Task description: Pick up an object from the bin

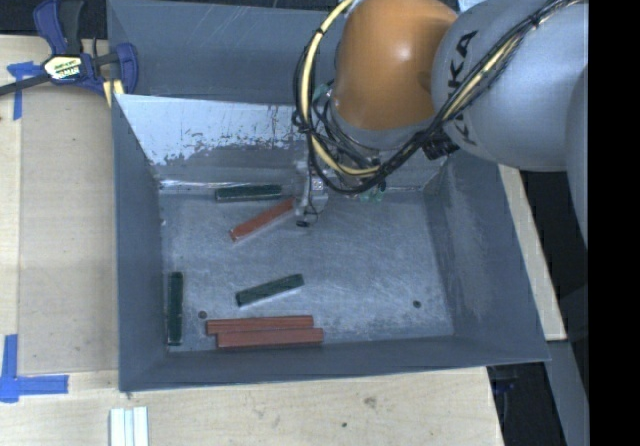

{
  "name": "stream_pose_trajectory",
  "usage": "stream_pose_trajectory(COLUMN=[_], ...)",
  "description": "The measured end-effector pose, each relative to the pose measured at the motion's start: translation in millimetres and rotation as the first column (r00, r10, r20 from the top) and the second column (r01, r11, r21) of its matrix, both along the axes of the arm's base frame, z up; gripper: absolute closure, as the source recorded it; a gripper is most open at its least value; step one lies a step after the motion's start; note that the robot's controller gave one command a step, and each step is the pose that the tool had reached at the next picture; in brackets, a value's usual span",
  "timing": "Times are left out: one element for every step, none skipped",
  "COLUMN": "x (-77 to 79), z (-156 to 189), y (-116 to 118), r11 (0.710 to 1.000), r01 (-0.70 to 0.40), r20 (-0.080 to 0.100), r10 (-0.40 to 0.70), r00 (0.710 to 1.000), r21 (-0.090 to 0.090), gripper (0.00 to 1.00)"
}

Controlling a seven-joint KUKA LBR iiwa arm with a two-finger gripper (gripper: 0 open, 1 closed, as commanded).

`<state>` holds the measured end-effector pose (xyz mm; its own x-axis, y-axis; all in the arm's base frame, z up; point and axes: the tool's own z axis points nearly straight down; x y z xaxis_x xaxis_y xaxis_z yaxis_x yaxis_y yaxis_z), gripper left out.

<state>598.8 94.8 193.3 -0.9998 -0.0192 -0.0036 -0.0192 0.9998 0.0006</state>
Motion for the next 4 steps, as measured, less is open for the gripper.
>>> stream_pose_trajectory(x=[-0.1, -0.1, 3.3, 8.0], z=[-0.2, -0.2, -54.6, -106.8], y=[-0.1, -0.1, 4.6, 30.5], r11=[1.0, 1.0, 0.999, 0.975], r01=[0.001, 0.001, -0.055, -0.221], r20=[0.0, 0.0, 0.007, 0.0], r10=[-0.001, -0.001, 0.055, 0.221], r00=[1.0, 1.0, 0.998, 0.975], r21=[0.0, 0.0, 0.0, -0.001], gripper=[0.0, 0.0, 0.0, 0.0])
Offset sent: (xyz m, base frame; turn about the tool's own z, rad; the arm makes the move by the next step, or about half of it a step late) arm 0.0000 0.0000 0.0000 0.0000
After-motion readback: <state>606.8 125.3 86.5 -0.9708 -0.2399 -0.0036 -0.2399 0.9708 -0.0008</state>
